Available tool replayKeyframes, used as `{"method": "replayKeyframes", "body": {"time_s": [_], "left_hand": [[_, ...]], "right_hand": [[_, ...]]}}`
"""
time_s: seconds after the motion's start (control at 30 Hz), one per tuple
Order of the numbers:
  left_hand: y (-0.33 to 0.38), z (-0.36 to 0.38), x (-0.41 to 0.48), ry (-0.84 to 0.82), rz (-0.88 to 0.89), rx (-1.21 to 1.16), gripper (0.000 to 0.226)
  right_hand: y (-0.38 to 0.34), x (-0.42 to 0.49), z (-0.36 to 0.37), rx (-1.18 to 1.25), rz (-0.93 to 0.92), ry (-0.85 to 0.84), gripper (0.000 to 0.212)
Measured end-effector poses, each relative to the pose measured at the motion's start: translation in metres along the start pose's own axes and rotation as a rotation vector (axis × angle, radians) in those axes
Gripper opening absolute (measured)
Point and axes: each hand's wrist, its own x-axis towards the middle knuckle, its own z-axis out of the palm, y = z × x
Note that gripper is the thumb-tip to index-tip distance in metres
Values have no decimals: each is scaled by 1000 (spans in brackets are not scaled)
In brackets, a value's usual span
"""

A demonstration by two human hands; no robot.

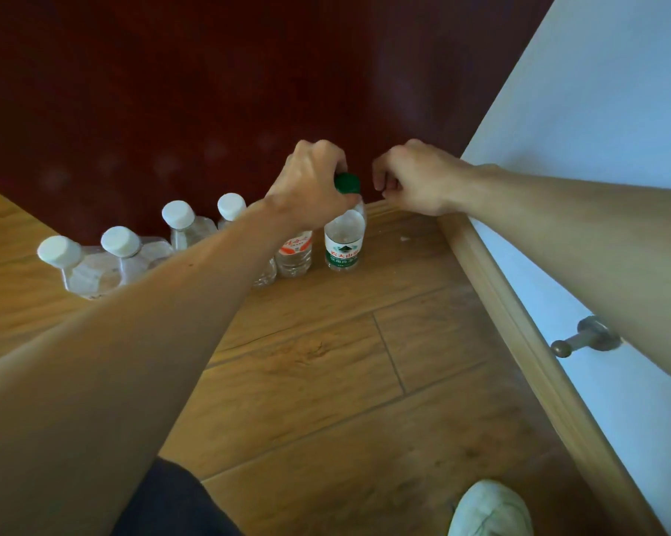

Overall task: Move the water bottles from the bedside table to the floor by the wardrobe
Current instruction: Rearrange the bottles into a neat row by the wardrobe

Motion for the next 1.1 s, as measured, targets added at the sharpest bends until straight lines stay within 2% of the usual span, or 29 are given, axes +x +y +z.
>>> {"method": "replayKeyframes", "body": {"time_s": [0.23,0.6,0.73,1.1], "left_hand": [[2,10,6,-14,-65,58,14],[-6,12,9,14,-111,151,23],[-5,15,9,8,-125,195,26],[-4,18,4,-1,-16,302,39]], "right_hand": [[17,-9,1,-42,19,-95,25],[19,-8,0,-35,55,-190,30],[16,-10,-1,-29,73,-246,27],[19,-21,-1,-33,123,-403,15]]}}
